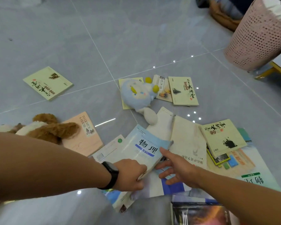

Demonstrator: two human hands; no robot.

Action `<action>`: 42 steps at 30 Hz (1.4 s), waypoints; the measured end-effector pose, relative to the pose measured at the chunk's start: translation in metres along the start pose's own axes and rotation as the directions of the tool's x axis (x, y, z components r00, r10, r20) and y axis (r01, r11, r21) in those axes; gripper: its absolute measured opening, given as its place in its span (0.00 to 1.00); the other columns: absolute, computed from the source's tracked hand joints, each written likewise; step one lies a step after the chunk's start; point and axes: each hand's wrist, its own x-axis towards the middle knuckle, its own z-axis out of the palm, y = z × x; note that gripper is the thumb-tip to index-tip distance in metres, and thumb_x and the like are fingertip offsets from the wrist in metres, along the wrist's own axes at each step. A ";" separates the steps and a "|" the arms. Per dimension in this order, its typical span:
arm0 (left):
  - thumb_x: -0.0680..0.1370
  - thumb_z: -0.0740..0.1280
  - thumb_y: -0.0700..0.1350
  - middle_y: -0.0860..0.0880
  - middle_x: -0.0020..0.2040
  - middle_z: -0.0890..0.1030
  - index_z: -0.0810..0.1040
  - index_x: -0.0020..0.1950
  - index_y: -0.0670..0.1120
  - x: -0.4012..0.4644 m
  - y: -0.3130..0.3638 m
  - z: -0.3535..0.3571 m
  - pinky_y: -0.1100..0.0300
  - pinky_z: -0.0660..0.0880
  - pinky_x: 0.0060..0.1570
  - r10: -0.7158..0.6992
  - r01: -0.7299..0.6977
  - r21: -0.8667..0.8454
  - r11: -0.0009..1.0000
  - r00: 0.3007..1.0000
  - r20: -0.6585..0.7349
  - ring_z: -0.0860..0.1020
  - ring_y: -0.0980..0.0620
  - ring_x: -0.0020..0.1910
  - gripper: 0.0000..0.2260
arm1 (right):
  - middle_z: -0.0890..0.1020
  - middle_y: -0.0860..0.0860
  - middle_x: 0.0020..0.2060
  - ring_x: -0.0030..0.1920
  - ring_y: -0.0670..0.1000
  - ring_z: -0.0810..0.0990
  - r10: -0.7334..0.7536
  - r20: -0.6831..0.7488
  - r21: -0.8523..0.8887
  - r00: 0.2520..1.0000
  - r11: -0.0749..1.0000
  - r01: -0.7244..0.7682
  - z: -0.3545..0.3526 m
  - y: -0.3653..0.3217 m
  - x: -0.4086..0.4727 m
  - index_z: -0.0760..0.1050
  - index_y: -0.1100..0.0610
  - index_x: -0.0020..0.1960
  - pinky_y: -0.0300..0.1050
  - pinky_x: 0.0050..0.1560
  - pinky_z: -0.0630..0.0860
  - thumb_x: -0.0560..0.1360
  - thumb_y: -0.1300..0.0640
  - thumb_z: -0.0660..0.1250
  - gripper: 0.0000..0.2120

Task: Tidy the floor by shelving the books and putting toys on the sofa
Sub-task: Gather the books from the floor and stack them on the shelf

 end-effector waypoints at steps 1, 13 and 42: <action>0.78 0.62 0.57 0.47 0.50 0.81 0.73 0.54 0.48 0.002 0.005 0.002 0.51 0.77 0.47 0.007 -0.007 -0.046 0.999 1.000 -0.016 0.77 0.45 0.44 0.13 | 0.84 0.56 0.53 0.43 0.54 0.83 -0.011 -0.007 -0.025 1.000 1.000 0.011 0.004 -0.002 -0.002 0.77 0.51 0.62 0.46 0.37 0.81 0.81 0.39 0.63 0.18; 0.75 0.69 0.55 0.51 0.74 0.62 0.52 0.79 0.56 0.038 -0.059 -0.035 0.48 0.74 0.61 -0.201 0.200 -0.031 0.979 0.945 -0.259 0.71 0.45 0.68 0.37 | 0.81 0.51 0.40 0.36 0.46 0.78 -0.123 -0.138 -0.459 0.983 0.887 0.047 -0.001 0.026 -0.005 0.77 0.54 0.53 0.37 0.36 0.78 0.81 0.64 0.57 0.12; 0.81 0.65 0.43 0.45 0.57 0.79 0.69 0.62 0.45 0.078 -0.037 -0.025 0.54 0.80 0.49 -0.352 0.282 -0.799 0.530 0.931 0.095 0.80 0.47 0.53 0.11 | 0.75 0.52 0.54 0.45 0.53 0.75 -0.503 0.341 -0.902 0.794 -0.414 0.125 -0.024 0.035 0.013 0.68 0.53 0.67 0.46 0.27 0.67 0.66 0.54 0.78 0.33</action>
